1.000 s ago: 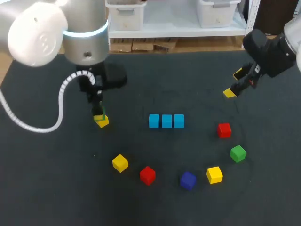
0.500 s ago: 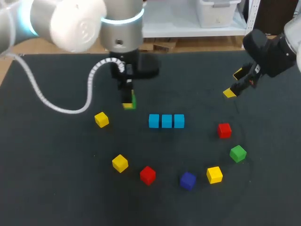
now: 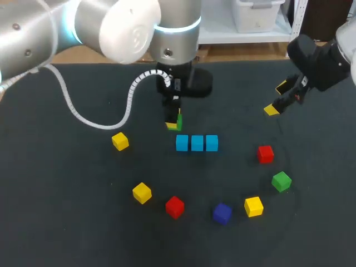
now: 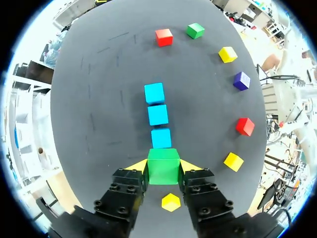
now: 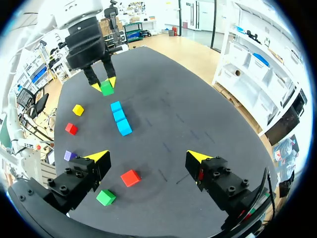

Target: Place the blue cubes, place green cubes on the blue cubes, place the yellow cubes on the green cubes, then place the red cubes on the yellow cubes, and place purple cube on the red cubes.

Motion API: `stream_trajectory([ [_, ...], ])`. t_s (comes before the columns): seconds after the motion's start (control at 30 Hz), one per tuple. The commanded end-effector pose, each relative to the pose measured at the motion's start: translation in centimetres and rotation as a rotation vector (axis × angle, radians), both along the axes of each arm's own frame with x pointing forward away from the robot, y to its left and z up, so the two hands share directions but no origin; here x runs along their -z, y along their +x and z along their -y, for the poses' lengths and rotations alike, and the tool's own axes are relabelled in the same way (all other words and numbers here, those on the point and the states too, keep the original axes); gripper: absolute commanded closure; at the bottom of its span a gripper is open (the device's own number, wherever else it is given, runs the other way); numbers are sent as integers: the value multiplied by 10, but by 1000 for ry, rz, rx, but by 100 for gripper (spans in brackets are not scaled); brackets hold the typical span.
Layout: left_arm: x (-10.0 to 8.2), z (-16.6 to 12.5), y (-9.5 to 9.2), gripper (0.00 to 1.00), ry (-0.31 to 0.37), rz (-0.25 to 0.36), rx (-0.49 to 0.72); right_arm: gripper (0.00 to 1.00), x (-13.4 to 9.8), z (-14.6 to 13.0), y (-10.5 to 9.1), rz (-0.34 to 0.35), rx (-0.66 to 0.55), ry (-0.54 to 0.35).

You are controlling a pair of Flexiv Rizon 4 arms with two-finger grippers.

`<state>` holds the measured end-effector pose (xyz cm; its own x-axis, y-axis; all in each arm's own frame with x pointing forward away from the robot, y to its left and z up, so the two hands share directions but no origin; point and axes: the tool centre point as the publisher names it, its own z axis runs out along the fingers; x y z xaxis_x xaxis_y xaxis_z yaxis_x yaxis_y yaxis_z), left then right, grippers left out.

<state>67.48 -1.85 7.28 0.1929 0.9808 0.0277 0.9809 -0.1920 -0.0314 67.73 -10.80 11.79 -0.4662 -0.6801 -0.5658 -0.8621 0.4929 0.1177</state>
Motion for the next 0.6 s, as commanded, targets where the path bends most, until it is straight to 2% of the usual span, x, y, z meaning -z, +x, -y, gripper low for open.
stream_trajectory([
  [0.03, 4, 11, 12, 100, 5, -15, -13, 0, 0, 0, 0, 0, -1, 2],
  [0.23, 3, 21, 10, 100, 6, -24, -77, 0, 0, 0, 0, 0, -1, 2],
  [0.43, 14, 29, -1, 100, 28, -74, -109, 0, 0, 0, 0, 0, -1, 2],
  [0.6, 23, 32, -5, 100, 26, -85, -102, 0, 0, 0, 0, 0, -1, 2],
])
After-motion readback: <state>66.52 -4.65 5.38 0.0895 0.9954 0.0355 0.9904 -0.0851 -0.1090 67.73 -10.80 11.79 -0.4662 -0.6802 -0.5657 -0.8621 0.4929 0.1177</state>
